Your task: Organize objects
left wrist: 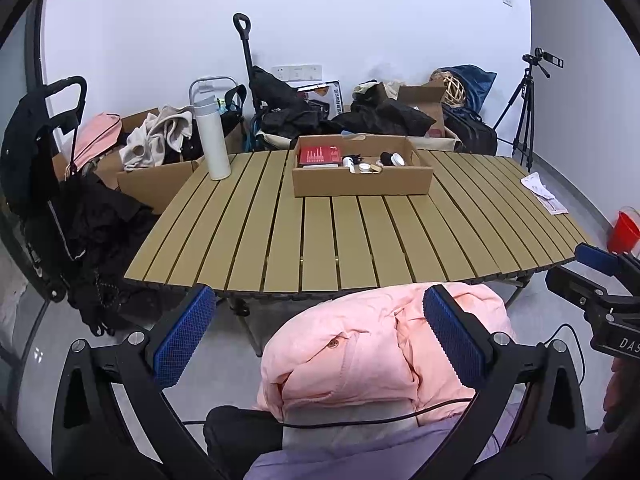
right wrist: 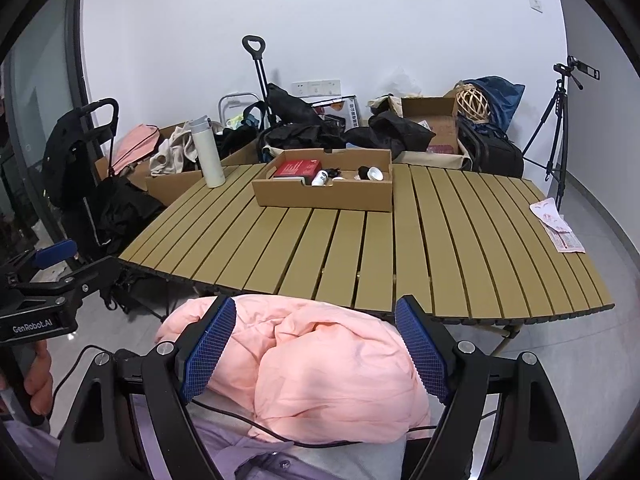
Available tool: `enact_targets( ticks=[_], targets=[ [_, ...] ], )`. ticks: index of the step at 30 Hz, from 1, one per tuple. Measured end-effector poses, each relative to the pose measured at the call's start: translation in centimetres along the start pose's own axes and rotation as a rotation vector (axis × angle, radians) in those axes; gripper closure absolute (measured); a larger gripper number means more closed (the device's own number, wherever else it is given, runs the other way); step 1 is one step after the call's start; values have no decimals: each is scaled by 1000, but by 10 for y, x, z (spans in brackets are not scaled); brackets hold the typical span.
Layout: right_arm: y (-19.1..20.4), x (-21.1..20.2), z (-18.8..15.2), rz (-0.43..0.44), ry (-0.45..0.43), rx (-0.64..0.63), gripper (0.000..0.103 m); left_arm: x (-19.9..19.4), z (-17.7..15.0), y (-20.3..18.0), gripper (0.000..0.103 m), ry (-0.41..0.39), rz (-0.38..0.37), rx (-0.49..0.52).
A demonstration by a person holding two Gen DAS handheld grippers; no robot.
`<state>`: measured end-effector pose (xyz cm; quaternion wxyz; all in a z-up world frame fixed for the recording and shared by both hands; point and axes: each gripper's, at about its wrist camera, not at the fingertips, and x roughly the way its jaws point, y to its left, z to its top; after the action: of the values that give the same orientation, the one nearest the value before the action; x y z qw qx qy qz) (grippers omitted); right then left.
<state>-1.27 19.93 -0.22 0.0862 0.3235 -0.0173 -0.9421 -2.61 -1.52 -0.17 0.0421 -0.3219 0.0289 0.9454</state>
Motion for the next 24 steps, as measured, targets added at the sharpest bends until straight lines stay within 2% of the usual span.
enact_targets(
  ticks=[24],
  targets=[
    [2,4,-2,12,24,-14,18,1,0,4,0,6,-3,1]
  ],
)
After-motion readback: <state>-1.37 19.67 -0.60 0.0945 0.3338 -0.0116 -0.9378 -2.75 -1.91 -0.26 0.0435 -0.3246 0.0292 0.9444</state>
